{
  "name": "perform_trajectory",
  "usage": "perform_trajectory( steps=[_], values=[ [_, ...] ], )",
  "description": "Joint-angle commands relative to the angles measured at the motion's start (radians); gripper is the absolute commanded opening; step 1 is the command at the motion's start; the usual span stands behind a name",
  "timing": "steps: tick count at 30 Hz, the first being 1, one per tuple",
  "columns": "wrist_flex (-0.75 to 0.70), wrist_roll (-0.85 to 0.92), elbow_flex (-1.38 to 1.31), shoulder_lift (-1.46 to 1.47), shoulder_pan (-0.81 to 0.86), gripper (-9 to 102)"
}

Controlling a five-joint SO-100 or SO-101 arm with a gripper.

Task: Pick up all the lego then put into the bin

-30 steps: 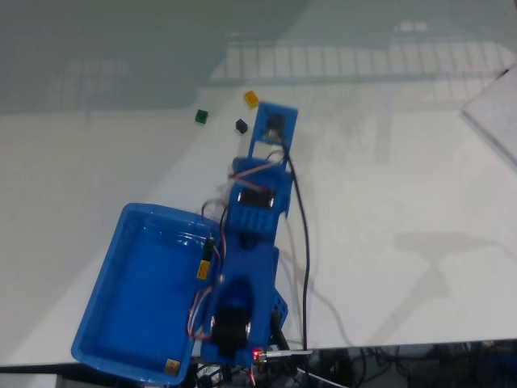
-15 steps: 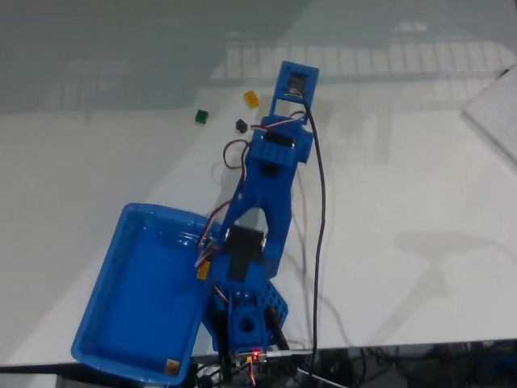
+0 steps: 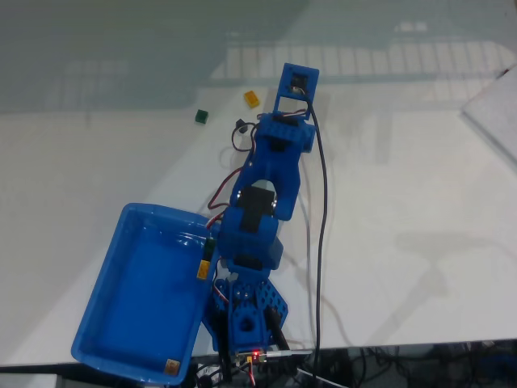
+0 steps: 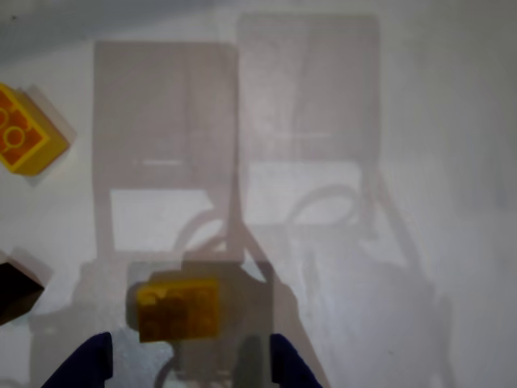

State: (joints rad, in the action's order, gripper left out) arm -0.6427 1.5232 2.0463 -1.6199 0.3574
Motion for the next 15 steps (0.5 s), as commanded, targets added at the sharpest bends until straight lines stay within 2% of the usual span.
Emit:
perform_trajectory(
  steps=[1, 15],
  values=[
    [0.012, -0.005, -0.071, 0.011, -0.02, 25],
    [0.012, -0.028, -0.11, 0.086, -0.052, 25]
  ],
)
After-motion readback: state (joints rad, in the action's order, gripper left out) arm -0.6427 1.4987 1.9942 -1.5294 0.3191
